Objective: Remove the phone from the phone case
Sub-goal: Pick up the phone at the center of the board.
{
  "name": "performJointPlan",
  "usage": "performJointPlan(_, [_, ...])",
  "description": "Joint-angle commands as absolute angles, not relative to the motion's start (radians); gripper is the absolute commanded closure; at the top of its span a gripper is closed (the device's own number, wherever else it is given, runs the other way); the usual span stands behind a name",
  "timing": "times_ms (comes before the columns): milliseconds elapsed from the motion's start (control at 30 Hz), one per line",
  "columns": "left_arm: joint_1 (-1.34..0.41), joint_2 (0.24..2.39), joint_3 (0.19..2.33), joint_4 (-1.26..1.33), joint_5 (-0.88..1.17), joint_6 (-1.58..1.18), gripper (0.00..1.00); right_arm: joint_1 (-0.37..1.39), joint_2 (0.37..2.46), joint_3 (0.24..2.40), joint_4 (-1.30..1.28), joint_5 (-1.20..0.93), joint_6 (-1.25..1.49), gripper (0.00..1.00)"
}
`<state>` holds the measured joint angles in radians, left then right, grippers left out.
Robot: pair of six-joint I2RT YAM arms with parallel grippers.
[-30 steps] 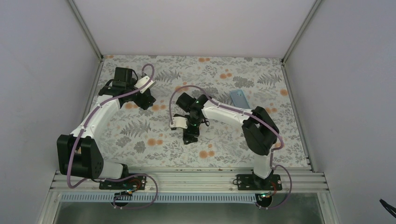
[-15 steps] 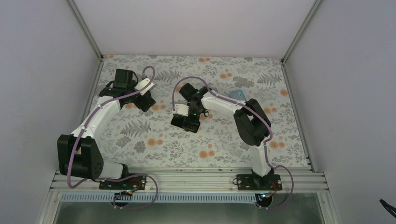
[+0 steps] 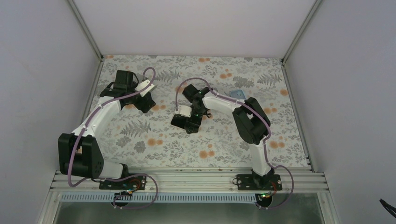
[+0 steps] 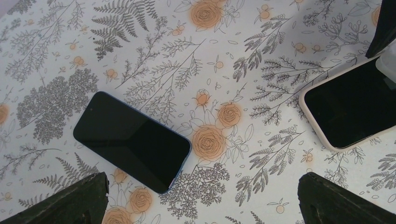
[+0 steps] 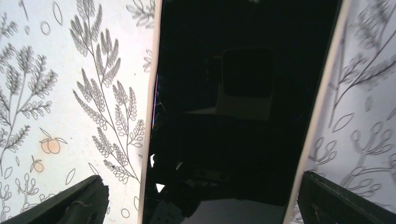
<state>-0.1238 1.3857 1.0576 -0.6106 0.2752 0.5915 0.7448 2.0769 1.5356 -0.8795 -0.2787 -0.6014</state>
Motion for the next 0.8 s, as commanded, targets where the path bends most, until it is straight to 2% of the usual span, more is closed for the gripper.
performJointPlan(0, [-0.115,1.398,1.061,-0.601,0.308,0.591,0.0,0.739,2.068,1.49,-0.858,-0.28,-0.573,0.0])
performJointPlan(133, [-0.115,1.404,1.062,-0.614,0.292,0.595,0.0,0.744,2.062,1.463,-0.834,-0.265,-0.568,0.0])
performJointPlan(567, [-0.117,1.448,1.089,-0.643,0.308,0.592,0.0,0.792,2.102,1.383,-0.704,-0.033,-0.493,0.0])
performJointPlan(633, [-0.117,1.447,1.093,-0.655,0.316,0.601,0.0,0.8,2.1,1.373,-0.692,-0.016,-0.492,0.01])
performJointPlan(767, [-0.117,1.45,1.109,-0.693,0.342,0.621,0.0,0.805,2.093,1.362,-0.696,-0.022,-0.497,0.1])
